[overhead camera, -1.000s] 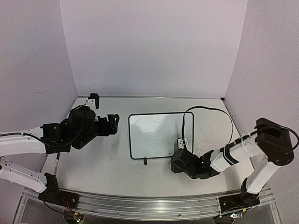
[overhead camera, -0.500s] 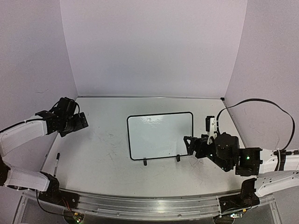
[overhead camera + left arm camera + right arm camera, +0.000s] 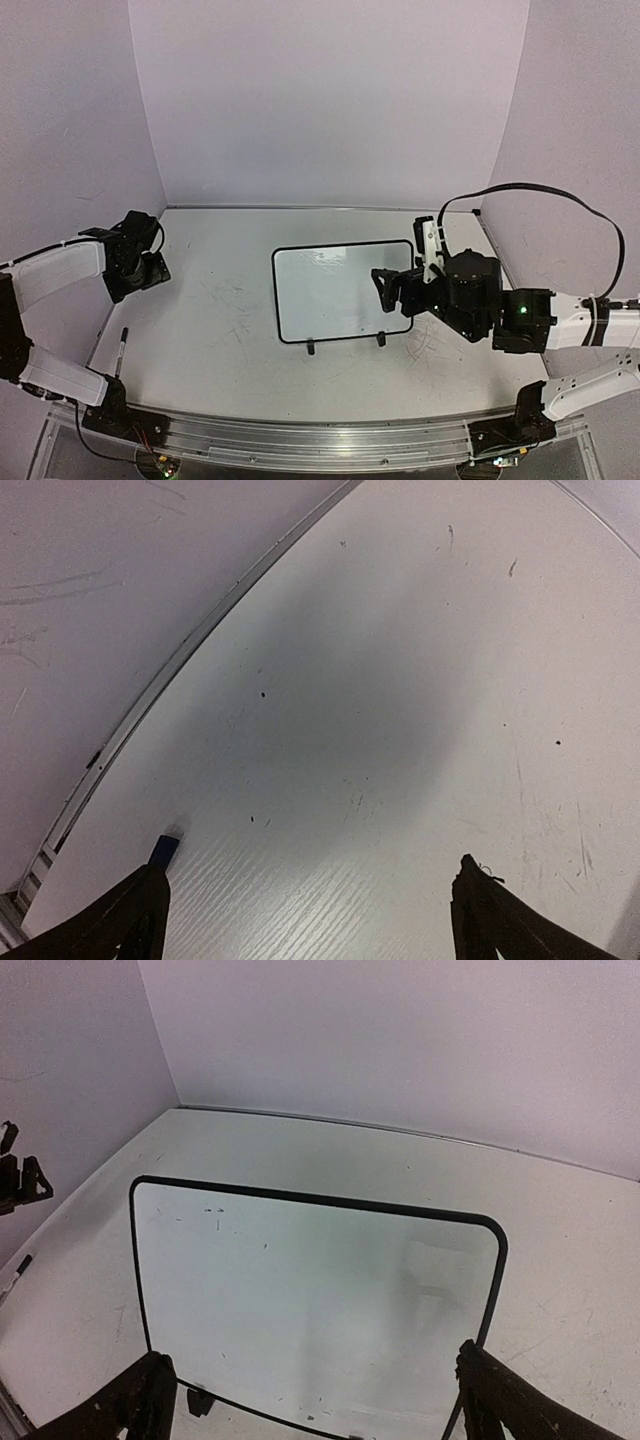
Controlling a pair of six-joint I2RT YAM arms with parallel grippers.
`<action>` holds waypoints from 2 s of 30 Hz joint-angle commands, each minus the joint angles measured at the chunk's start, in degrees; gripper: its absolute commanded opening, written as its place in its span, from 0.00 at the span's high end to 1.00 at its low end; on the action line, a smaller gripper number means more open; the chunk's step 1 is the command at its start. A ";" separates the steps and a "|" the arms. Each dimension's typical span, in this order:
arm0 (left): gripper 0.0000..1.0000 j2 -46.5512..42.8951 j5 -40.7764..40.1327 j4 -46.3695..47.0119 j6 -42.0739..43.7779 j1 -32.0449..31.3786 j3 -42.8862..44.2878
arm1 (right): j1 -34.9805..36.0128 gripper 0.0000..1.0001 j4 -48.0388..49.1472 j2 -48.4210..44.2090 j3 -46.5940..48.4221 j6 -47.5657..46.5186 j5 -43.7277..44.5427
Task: Write a sentence on the whiteboard
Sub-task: Pick up the whiteboard marker from the corner of the board.
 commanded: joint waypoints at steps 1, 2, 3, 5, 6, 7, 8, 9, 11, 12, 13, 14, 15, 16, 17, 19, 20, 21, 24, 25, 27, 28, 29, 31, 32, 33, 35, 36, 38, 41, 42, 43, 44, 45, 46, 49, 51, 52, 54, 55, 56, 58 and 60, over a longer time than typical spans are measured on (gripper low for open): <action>0.01 -3.29 2.47 -6.24 0.08 1.40 2.50 | -2.74 0.02 1.02 -0.14 3.44 -4.78 -4.12; 0.01 -3.33 2.79 -8.39 -0.95 1.88 2.42 | -4.79 0.02 1.14 -0.95 2.85 -4.92 -6.66; 0.02 -3.29 3.57 -10.23 -1.82 2.54 2.30 | -7.99 0.02 1.92 -2.13 1.59 -4.88 -10.76; 0.04 -3.26 5.79 -13.62 -3.18 3.94 2.05 | -14.22 0.02 4.35 -4.64 -1.76 -4.29 -18.45; 0.06 -3.37 6.89 -15.33 -3.64 4.57 2.11 | -17.12 0.02 5.13 -5.86 -2.94 -4.06 -22.12; 0.07 -3.55 7.57 -16.82 -4.09 5.08 2.43 | -19.18 0.02 5.72 -6.65 -3.54 -4.09 -24.81; 0.07 -3.83 8.07 -18.34 -4.73 5.50 2.77 | -20.60 0.02 5.97 -7.16 -3.91 -4.40 -26.97; 0.07 -4.19 8.59 -19.57 -5.31 5.87 2.96 | -21.13 0.02 6.13 -7.35 -4.18 -5.01 -28.00; 0.07 -4.53 10.07 -20.99 -5.41 7.31 3.21 | -21.36 0.02 6.63 -7.59 -4.72 -6.52 -29.40; 0.07 -4.31 10.42 -21.05 -4.44 7.96 3.22 | -21.52 0.02 6.89 -7.57 -5.14 -6.88 -29.73; 0.07 -3.26 10.24 -21.05 -3.25 8.75 3.24 | -21.58 0.02 7.28 -7.77 -5.67 -6.83 -30.87; 0.07 -1.49 10.03 -21.17 -2.19 10.32 3.24 | -21.50 0.02 8.53 -8.54 -6.37 -6.60 -32.23; 0.08 0.16 10.23 -21.18 -0.75 11.79 3.30 | -21.20 0.02 9.93 -9.65 -7.52 -6.63 -32.81; 0.08 1.57 10.10 -21.06 0.89 12.60 3.87 | -20.54 0.02 10.37 -10.47 -7.99 -6.96 -32.78; 0.08 3.15 9.25 -21.00 2.38 13.29 4.65 | -20.11 0.02 10.50 -11.29 -8.34 -7.33 -32.64; 0.08 6.46 8.23 -20.89 5.55 15.45 6.14 | -19.84 0.02 10.48 -12.87 -9.09 -7.47 -32.17; 0.07 7.85 8.53 -20.73 7.27 16.81 6.94 | -19.83 0.02 10.41 -13.35 -9.41 -7.43 -31.94; 0.08 9.14 10.25 -20.13 8.81 18.31 7.29 | -19.86 0.02 10.40 -13.76 -9.57 -7.34 -32.06; 0.10 12.64 16.55 -17.04 12.14 21.04 6.66 | -19.92 0.02 10.33 -14.50 -9.72 -7.31 -32.30; 0.11 13.57 17.86 -16.49 12.14 21.30 6.25 | -19.92 0.02 10.32 -14.68 -9.61 -7.35 -32.22; 0.14 15.15 19.63 -15.60 12.15 21.48 5.04 | -20.00 0.02 10.31 -15.39 -9.60 -7.43 -32.16; 0.14 15.28 19.79 -15.17 12.11 21.50 4.31 | -20.03 0.02 10.35 -15.78 -9.69 -7.44 -32.12; 0.14 15.09 19.82 -14.62 11.98 21.62 3.39 | -20.06 0.02 10.38 -16.12 -9.78 -7.44 -32.09; 0.14 14.60 20.79 -14.06 11.52 22.46 2.38 | -20.10 0.02 10.46 -16.62 -9.85 -7.52 -32.05; 0.14 14.38 21.33 -13.90 11.26 22.80 2.09 | -20.10 0.02 10.48 -16.80 -9.90 -7.57 -32.03; 0.14 14.45 21.79 -13.50 11.00 23.09 1.31 | -20.10 0.02 10.49 -17.01 -9.90 -7.57 -31.97; 0.15 15.74 22.11 -13.63 11.16 23.43 0.76 | -20.10 0.02 10.49 -17.36 -9.92 -7.69 -31.86; 0.15 16.28 21.56 -13.71 11.06 23.74 0.94 | -20.10 0.02 10.49 -17.64 -10.01 -7.79 -31.68; 0.15 17.05 20.34 -13.61 10.92 24.68 1.81 | -20.10 0.02 10.49 -18.18 -10.23 -7.96 -31.17; 0.14 18.84 21.36 -12.67 11.18 26.88 1.63 | -20.18 0.02 10.49 -18.89 -10.59 -8.13 -30.53; 0.14 19.58 21.74 -12.53 11.32 27.08 1.54 | -20.19 0.02 10.49 -19.09 -10.65 -8.16 -30.38; 0.14 20.29 21.78 -12.50 11.45 27.10 1.57 | -20.19 0.02 10.49 -19.32 -10.69 -8.19 -30.25; 0.14 20.99 21.84 -12.21 11.58 27.14 1.71 | -20.19 0.02 10.49 -19.54 -10.75 -8.23 -30.19; 0.14 21.71 22.12 -11.69 11.76 27.21 1.85 | -20.19 0.02 10.50 -19.74 -10.81 -8.29 -30.17; 0.14 22.55 22.79 -10.96 12.08 27.28 1.85 | -20.19 0.02 10.55 -19.91 -10.87 -8.36 -30.17; 0.17 24.68 25.08 -8.87 12.30 27.31 1.40 | -20.19 0.02 10.73 -20.04 -11.17 -8.37 -30.17; 0.21 24.41 26.73 -8.13 11.92 27.31 0.90 | -20.19 0.02 10.84 -20.06 -11.30 -8.36 -30.17; 0.24 23.91 27.07 -8.03 11.50 27.31 0.60 | -20.19 0.02 10.84 -20.12 -11.33 -8.36 -30.17; 0.31 21.77 27.26 -8.23 10.80 27.25 -0.19 | -20.19 0.02 10.84 -20.33 -11.45 -8.44 -28.83; 0.36 20.31 27.36 -8.37 10.18 27.25 -0.94 | -20.19 0.02 10.84 -20.35 -11.47 -8.53 -28.57; 0.40 19.41 27.58 -8.43 9.52 27.31 -1.94 | -20.18 0.02 10.94 -20.34 -11.42 -8.59 -28.41; 0.50 18.14 27.47 -8.80 8.17 27.30 -3.57 | -20.19 0.02 11.29 -20.13 -11.38 -8.63 -28.24; 0.56 17.32 27.25 -9.29 6.91 27.08 -4.89 | -20.19 0.02 11.68 -19.86 -11.27 -8.63 -28.31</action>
